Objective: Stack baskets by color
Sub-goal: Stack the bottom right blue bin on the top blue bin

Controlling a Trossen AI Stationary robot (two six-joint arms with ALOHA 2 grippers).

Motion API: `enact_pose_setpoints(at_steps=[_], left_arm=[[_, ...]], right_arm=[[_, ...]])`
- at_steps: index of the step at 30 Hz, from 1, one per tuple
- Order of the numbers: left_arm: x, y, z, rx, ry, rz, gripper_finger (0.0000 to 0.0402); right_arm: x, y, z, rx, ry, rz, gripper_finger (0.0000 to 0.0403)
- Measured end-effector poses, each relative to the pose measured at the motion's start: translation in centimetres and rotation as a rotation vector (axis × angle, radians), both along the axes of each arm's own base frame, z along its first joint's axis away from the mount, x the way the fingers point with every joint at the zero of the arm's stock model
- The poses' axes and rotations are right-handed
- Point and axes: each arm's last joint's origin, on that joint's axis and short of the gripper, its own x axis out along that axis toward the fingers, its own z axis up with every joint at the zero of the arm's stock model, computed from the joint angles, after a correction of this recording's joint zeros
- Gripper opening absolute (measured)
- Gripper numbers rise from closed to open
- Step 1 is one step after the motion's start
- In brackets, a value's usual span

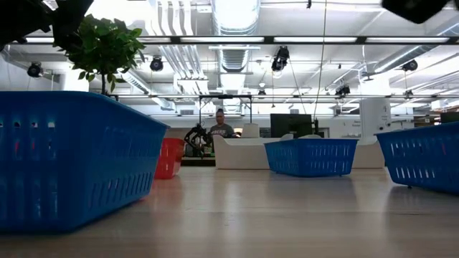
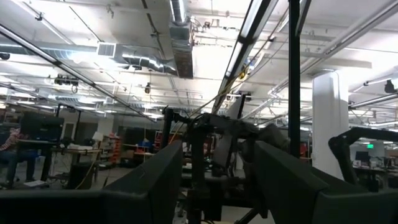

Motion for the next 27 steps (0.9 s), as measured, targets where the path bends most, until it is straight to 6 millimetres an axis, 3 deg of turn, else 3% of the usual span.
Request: enact_pose_setpoints(at_steps=[8, 15, 27], left_arm=[[0.0, 0.0, 0.0, -0.002, -0.004, 0.000, 0.0184], [0.2, -0.1, -0.2, -0.092, 0.012, -0.053, 0.0184], [1.0, -0.4, -0.7, -0.129, 0.081, -0.081, 0.0184]], right_arm=[[0.5, 4.1, -0.7, 0.020, 0.192, 0.000, 0.0009], [1.0, 5.1, -2.3, 0.041, 0.318, -0.096, 0.0019], [1.9, 6.3, -5.4, -0.017, 0.408, -0.095, 0.0147]])
